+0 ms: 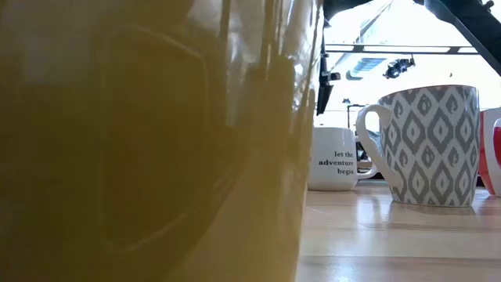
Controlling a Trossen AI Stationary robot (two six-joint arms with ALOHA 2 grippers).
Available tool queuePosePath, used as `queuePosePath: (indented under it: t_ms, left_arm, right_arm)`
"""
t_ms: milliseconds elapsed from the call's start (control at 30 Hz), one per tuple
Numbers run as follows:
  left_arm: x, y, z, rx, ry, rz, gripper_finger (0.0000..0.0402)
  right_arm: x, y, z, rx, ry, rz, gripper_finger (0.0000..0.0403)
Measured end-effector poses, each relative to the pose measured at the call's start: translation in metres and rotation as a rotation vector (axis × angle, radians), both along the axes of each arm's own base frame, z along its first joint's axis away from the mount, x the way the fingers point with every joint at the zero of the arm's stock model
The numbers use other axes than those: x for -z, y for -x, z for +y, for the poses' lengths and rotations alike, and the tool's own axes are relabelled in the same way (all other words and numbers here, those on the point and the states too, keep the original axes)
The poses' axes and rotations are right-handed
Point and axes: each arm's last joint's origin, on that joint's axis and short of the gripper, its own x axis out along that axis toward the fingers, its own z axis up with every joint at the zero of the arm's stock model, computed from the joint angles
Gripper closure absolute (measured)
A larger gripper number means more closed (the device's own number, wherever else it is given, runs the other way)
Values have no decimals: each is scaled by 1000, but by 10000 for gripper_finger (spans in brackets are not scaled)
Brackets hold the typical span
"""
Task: Place coffee mugs
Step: Put the white blue mug on the shelf
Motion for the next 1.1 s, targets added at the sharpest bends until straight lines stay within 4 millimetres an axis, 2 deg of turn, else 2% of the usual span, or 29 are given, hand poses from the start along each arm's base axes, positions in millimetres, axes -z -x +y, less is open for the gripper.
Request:
queuePosePath:
  t_ms: [133,367,667,1100]
  left_arm:
    - [0,0,0,0,0,0,216]
    - [0,0,0,0,0,0,216]
    - [0,0,0,0,0,0,216]
    - [0,0,0,0,0,0,216]
  right_arm:
    - [0,2,5,28,35,58,299]
    - [0,-3,11,15,41,52,299]
    - [19,0,17,6,32,165,299]
    - [19,-4,9,-13,22,73,299]
